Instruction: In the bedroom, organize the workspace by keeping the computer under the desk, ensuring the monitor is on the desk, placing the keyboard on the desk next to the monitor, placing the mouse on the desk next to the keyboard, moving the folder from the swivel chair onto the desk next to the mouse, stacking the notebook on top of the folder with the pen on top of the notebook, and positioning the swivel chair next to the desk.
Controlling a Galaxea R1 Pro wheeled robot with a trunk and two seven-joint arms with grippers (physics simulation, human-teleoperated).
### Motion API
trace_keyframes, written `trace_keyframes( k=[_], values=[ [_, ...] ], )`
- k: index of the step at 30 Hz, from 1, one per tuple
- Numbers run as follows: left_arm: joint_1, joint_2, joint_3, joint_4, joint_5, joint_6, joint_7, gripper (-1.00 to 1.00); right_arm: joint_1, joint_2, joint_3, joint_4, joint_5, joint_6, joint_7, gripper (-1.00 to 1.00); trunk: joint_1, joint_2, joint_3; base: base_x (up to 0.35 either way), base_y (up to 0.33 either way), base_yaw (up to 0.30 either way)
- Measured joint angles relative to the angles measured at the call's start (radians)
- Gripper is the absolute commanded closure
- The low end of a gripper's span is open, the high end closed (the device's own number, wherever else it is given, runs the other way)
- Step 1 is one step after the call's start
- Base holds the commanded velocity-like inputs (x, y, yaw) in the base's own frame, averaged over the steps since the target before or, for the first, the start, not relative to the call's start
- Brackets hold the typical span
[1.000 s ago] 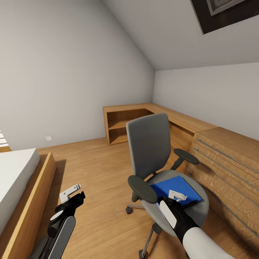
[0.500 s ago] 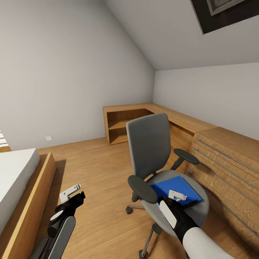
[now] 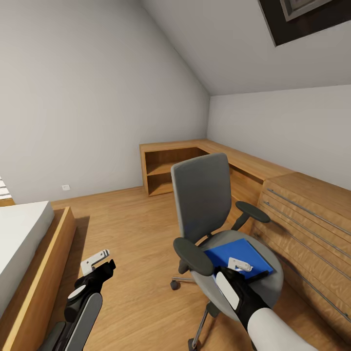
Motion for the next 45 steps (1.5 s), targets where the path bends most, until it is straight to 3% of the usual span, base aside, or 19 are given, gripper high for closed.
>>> trace_keyframes(
  k=[36, 45],
  values=[
    [-0.001, 0.002, 0.000, 0.001, 0.002, 0.000, 0.000, -1.00, 0.000, -0.001, -0.004, -0.011, -0.012, 0.043, 0.002, 1.00, 0.000, 0.000, 0.000, 0.000, 0.000, 0.000],
    [0.000, 0.003, 0.000, 0.001, 0.002, 0.001, -0.001, -1.00, 0.001, -0.002, -0.007, 0.005, -0.015, 0.043, -0.001, 1.00, -0.034, 0.063, 0.028, 0.000, 0.000, 0.000]
  ],
)
